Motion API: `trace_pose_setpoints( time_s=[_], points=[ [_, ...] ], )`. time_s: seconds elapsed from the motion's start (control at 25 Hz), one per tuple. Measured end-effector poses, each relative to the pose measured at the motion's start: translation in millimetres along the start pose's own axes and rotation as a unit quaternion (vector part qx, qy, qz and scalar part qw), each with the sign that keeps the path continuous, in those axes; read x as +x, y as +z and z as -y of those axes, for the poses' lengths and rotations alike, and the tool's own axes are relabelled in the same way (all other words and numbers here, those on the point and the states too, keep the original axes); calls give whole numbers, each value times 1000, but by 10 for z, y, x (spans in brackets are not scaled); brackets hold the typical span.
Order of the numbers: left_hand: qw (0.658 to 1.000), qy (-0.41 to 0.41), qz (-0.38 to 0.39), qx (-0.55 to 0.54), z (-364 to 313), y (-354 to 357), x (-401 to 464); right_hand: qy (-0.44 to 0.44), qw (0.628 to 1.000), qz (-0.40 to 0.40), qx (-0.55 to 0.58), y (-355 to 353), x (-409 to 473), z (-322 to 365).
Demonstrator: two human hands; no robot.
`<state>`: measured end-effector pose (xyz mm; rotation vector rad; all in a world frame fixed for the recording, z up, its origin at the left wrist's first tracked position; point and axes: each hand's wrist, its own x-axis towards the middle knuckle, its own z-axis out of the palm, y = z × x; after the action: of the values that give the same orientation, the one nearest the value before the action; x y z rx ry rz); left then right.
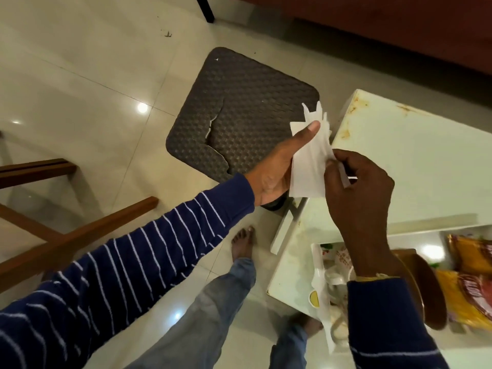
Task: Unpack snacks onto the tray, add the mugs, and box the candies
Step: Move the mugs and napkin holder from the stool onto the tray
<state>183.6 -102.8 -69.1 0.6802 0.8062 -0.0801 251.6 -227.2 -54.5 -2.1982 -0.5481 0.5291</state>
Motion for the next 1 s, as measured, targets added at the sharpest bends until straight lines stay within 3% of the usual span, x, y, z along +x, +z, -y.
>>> trace_pose_setpoints(
  time_s=[0.08, 0.2, 0.36, 0.52, 0.8, 0.92, 1.0],
  points=[
    [999, 12, -38, 15, 141, 265, -34, -21, 1000, -5, -2, -214, -161, -88],
    [998, 17, -46, 26, 371, 576, -102, 41, 998, -25, 37, -575, -377, -251],
    [999, 0, 8, 44, 680, 903, -255, 95, 993, -41, 58, -1043, -683, -504],
    [996, -15, 52, 70, 1034, 1206, -384, 140, 983, -8, 118, -1437, -948, -784],
    [982, -56, -54, 172, 1556, 1636, -474, 173, 970, -27, 170, -1854, -1391, -1354],
    [975, -44, -62, 206, 1692, 1753, -490, 198, 967, -73, 144, -1985, -1498, -1586],
    [952, -9, -67, 298, 1789, 1793, -454, 209, 970, -82, 90, -2087, -1559, -1764]
  ],
)
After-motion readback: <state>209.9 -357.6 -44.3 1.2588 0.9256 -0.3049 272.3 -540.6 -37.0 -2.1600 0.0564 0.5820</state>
